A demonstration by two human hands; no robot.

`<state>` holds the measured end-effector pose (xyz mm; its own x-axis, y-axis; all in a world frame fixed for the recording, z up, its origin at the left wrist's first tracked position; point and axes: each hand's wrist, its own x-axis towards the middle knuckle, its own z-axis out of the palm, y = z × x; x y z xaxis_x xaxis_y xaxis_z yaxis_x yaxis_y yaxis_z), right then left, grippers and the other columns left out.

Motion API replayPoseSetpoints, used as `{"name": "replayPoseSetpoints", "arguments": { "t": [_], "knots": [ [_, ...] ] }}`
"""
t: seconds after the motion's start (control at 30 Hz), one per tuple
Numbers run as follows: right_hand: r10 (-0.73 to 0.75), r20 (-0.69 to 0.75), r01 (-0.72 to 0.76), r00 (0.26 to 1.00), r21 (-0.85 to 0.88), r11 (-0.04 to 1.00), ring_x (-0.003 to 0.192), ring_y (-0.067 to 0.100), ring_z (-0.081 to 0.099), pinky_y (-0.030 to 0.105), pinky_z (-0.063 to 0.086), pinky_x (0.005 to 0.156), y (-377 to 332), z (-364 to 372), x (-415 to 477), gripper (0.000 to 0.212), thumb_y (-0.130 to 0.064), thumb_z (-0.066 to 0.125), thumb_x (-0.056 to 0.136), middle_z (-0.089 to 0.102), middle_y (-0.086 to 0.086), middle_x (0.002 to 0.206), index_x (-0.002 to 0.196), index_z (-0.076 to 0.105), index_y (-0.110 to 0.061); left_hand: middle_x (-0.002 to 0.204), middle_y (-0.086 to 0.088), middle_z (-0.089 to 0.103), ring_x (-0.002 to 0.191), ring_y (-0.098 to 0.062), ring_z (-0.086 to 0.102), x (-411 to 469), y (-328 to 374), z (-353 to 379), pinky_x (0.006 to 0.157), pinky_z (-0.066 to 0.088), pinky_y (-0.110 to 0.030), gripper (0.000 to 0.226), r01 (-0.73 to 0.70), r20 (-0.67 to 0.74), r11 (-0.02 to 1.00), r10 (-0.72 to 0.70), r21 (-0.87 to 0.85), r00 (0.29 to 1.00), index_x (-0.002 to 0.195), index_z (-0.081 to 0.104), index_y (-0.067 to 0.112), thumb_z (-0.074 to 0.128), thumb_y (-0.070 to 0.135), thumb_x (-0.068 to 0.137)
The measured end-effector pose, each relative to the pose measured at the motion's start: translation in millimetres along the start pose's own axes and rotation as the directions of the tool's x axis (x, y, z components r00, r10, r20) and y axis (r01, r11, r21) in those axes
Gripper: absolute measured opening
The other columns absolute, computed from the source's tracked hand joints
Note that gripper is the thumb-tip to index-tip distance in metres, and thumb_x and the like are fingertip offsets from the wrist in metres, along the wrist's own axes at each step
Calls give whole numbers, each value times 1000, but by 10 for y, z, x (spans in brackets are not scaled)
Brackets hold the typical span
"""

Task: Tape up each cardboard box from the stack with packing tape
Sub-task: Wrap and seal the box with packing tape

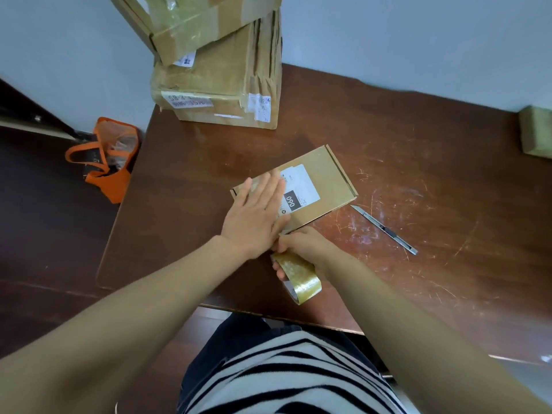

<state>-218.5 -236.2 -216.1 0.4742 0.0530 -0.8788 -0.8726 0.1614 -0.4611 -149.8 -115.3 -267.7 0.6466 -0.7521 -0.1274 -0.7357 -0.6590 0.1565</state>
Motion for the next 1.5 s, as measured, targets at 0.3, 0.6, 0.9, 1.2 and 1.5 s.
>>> {"name": "replayPoseSetpoints", "arguments": {
  "t": [0.3,0.6,0.9,1.2,1.5],
  "knots": [
    [19,-2,-19,1000,37,999,41,27,57,31,52,46,-8,-21,2,13,8,48,84,56,20,63,94,55,5,147,-9,-43,134,-25,-43,-123,-245,-202,113,-22,-46,112,49,317,981,13,-186,948,150,-18,22,48,57,66],
    [-98,54,91,994,121,988,38,20,53,23,49,43,-138,-87,-599,20,2,50,86,58,12,52,100,62,8,160,-5,-1,148,-18,-7,-271,-296,-223,116,-17,-43,115,23,162,932,38,-361,986,153,12,27,46,76,55],
    [-316,125,293,941,169,941,46,25,59,28,52,46,-614,85,-746,23,-4,55,93,62,19,66,115,58,-4,121,17,51,102,-2,53,-379,25,-514,79,46,-24,64,0,-122,760,-104,-650,987,135,47,26,76,31,78],
    [-613,-75,594,787,-177,785,44,18,57,29,50,48,-90,62,-672,16,-7,58,93,61,4,57,89,70,-16,98,13,59,86,-11,58,-191,-227,-551,78,45,-24,67,200,1,644,-296,-738,955,129,54,19,83,24,69],
    [-429,-79,430,900,-6,903,40,12,54,21,50,43,-170,9,-490,12,-3,59,91,61,4,54,86,69,-7,101,3,62,92,-13,59,-175,-216,-646,82,49,-29,56,336,200,457,-321,-824,926,125,55,14,78,6,74]
  ]
}}
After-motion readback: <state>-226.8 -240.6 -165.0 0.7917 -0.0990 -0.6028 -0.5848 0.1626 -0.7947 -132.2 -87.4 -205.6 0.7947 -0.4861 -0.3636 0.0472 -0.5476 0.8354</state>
